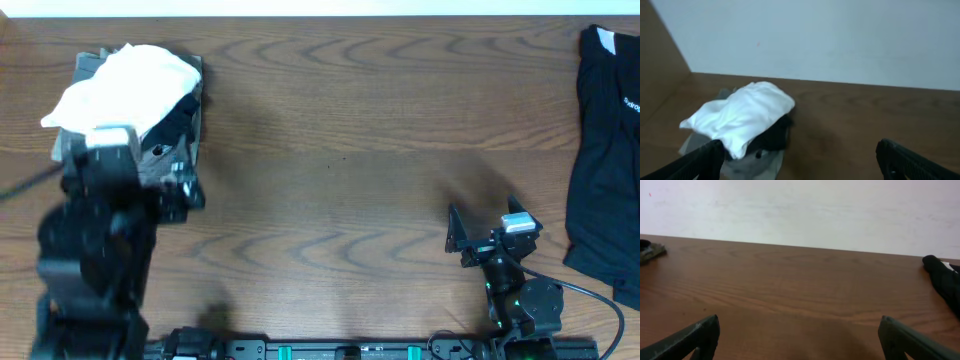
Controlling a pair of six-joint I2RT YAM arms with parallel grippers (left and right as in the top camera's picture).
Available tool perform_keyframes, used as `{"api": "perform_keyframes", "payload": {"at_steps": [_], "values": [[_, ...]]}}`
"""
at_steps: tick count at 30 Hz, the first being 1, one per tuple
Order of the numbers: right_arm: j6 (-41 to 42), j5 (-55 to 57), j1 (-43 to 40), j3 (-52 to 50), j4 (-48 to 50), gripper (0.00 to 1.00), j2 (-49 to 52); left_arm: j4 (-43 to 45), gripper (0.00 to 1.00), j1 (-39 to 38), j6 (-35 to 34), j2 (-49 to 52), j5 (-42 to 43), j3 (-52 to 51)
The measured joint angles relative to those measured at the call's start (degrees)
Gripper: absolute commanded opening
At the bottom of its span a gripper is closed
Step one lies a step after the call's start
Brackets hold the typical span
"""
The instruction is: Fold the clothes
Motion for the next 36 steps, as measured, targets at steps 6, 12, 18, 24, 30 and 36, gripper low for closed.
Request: {"api": "perform_keyframes", "payload": {"at_steps": [6, 12, 18, 24, 30, 36], "values": [[0.0, 0.0, 0.0, 0.0, 0.0, 0.99, 0.0, 2.7, 0.98, 3.4, 0.0, -13.2, 0.0, -9.3], [0.0, 0.0, 0.0, 0.0, 0.0, 0.99, 0.0, 7.3, 0.98, 5.6, 0.0, -23.0, 0.0, -18.1], [0.0, 0.0, 0.0, 0.0, 0.0, 0.99, 0.0, 14.3, 0.98, 6.0, 0.0, -30.5, 0.2, -30.2], [0.0, 0.0, 0.0, 0.0, 0.0, 0.99, 0.0, 20.3, 0.98, 6.0, 0.0, -35.3, 0.7, -42.6], [0.0, 0.0, 0.0, 0.0, 0.0, 0.99, 0.0, 25.0, 0.98, 5.9, 0.0, -38.3, 1.1, -52.6], [0.0, 0.0, 0.0, 0.0, 0.0, 0.99, 0.0, 30.8, 0.98, 5.9, 0.0, -38.6, 1.5, -58.7]]}}
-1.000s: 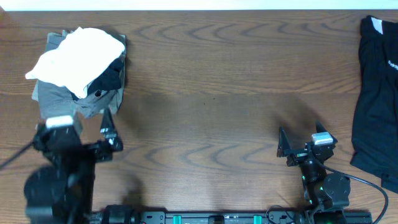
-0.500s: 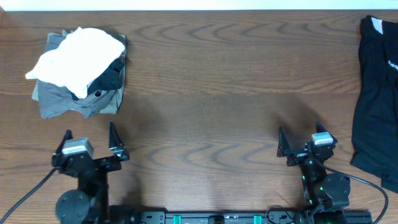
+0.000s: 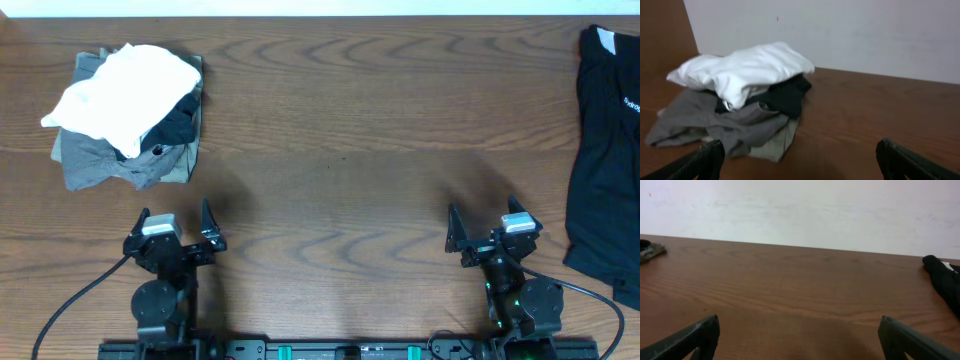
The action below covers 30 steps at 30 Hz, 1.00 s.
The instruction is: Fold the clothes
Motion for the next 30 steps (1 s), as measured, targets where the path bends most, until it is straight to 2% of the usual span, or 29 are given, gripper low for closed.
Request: {"api": "perform_keyframes", "payload": {"at_steps": [6, 30], "values": [[0.0, 0.0, 0.0, 0.0, 0.0, 0.99, 0.0, 3.6, 0.98, 0.0, 0.0, 0.1, 0.2, -3.4], [0.0, 0.0, 0.0, 0.0, 0.0, 0.99, 0.0, 3.6, 0.98, 0.0, 0.0, 0.1, 0.2, -3.4]]}}
